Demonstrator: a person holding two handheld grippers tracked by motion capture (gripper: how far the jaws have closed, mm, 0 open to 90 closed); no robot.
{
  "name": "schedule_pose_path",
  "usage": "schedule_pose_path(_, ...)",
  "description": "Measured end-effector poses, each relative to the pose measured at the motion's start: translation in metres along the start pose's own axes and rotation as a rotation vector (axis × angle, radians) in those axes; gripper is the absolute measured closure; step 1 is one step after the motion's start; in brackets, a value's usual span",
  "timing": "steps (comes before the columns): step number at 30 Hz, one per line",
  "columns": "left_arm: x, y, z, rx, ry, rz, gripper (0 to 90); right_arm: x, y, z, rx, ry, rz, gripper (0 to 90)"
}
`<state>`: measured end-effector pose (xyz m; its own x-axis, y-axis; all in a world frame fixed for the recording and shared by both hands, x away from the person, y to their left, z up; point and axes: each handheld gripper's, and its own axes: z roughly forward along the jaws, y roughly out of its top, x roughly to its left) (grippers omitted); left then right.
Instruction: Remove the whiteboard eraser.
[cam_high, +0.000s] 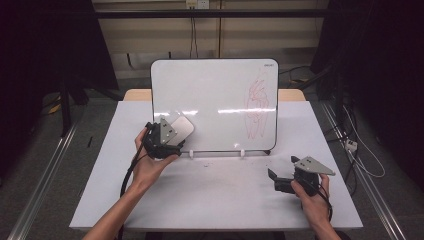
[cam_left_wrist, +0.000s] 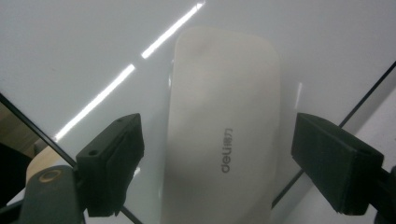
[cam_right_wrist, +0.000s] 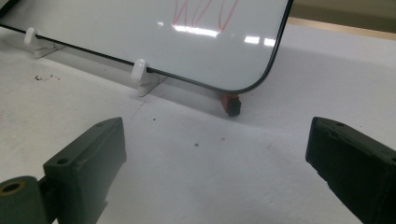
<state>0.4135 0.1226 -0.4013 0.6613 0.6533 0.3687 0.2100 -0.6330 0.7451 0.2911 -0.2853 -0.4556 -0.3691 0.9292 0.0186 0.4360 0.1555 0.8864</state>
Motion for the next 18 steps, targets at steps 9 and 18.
schedule_pose_path(9, -0.0047, -0.0005, 0.0046, 0.018, 0.018, 0.02, 24.9, 0.0003, 0.0001, -0.0001, 0.0, -0.002, 0.0, 4.9)
schedule_pose_path(18, -0.0067, -0.0005, 0.0108, 0.039, 0.051, 0.055, 29.0, 0.001, 0.0002, 0.0001, 0.003, -0.002, -0.002, 4.9)
